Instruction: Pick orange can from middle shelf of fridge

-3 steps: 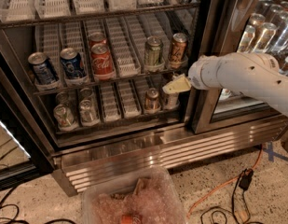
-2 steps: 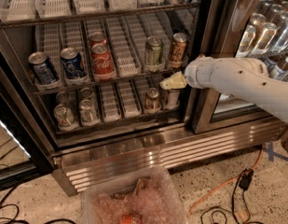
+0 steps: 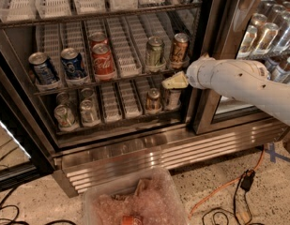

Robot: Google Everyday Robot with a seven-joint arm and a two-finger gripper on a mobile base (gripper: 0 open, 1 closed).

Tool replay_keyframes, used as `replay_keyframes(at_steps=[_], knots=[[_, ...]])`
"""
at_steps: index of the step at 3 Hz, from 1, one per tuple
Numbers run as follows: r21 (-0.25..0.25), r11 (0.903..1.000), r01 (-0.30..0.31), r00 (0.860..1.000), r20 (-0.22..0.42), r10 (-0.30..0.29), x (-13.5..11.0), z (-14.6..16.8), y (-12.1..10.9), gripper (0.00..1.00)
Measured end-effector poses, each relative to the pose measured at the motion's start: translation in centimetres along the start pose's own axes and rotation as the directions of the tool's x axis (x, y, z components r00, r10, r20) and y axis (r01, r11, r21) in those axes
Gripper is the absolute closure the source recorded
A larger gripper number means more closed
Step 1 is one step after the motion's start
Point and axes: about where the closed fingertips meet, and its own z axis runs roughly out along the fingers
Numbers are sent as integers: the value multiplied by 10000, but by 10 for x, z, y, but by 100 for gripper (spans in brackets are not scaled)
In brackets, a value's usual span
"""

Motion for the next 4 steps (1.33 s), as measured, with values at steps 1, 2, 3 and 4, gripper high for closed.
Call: replay_keyframes(at_steps=[1, 2, 3, 4], knots=[[-119, 9999, -44, 9995, 299, 47, -8, 0, 10, 0], [-119, 9999, -45, 9995, 299, 48, -7, -4, 12, 0], [-373, 9991, -223, 9978, 621, 246, -20, -13, 23, 0], [-957, 9950, -282, 9968, 714, 351, -32, -27, 44, 0]])
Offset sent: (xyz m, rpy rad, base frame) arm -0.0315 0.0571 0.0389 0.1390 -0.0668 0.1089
